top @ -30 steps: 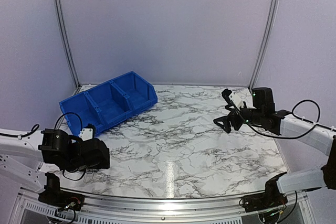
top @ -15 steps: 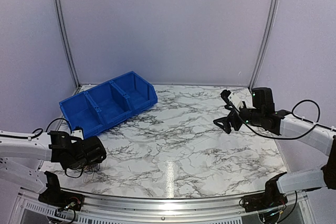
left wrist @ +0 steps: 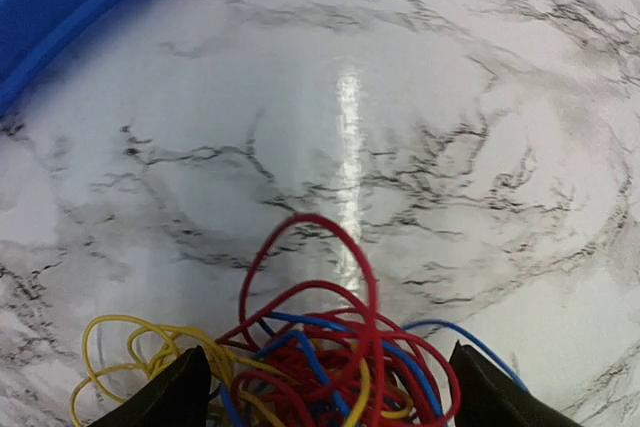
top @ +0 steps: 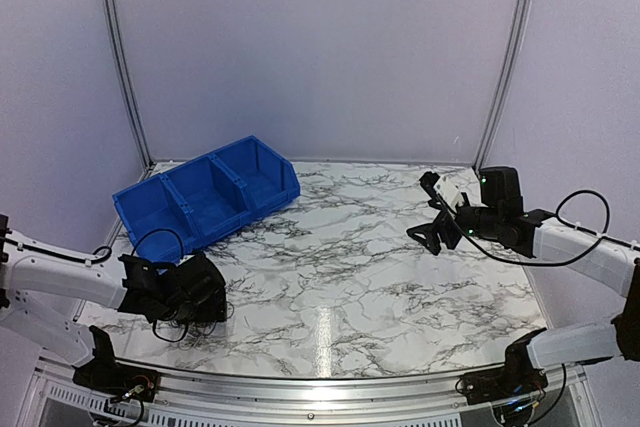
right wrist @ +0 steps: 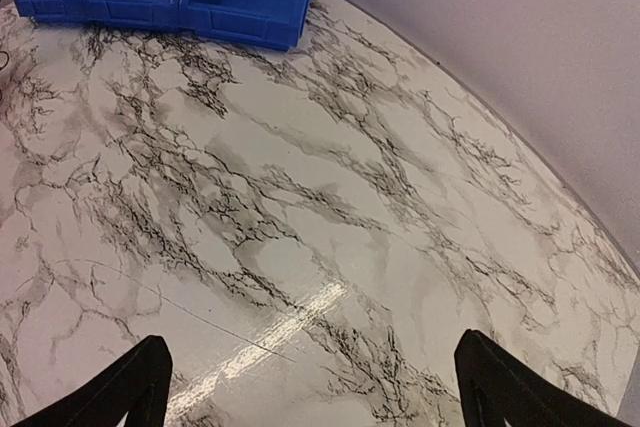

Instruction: Untangle the cables

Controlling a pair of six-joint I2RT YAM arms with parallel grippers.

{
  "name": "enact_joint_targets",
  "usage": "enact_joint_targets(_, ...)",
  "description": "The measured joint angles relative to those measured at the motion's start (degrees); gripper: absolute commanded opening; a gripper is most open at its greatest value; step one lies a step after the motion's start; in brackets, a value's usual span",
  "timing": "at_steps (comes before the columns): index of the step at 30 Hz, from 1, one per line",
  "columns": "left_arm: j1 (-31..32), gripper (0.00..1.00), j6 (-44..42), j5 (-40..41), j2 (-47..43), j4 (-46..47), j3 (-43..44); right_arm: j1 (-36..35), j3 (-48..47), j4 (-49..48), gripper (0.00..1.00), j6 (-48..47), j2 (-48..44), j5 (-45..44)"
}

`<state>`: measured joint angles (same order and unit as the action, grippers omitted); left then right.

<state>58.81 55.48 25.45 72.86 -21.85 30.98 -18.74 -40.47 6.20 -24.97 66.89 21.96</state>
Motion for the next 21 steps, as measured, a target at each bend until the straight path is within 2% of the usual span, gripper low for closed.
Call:
enact_joint_targets(6,2.5,0.81,-5.8,-5.6,6.5,11.2,2.5,0.0,0.0,0.0,0.99,-0.4,0.0,-0.2)
enact_joint_targets(10,4.8,0.82,-11.2,-9.8,14.8,16.2,10.6,0.0,0.0,0.0,0.99,-0.6,0.0,-0.3)
enact_joint_targets(12,5.4,0.86,-13.7,-11.1,17.5,17.7,14.5,0.0,0.0,0.0,0.98,-0.6,0.0,-0.3)
enact_joint_targets(14,5.7,0.90,-16.8,-11.8,18.8,18.3,18.0,0.0,0.0,0.0,0.95,-0.9,0.0,0.2)
enact_joint_targets(17,5.6,0.94,-21.5,-11.6,18.8,18.2,21.9,0.0,0.0,0.7,0.85,-2.3,0.2,3.4)
enact_joint_targets(21,4.2,0.92,-25.9,-10.6,16.9,17.6,23.4,-2.2,0.0,2.7,0.70,-5.2,1.6,8.5)
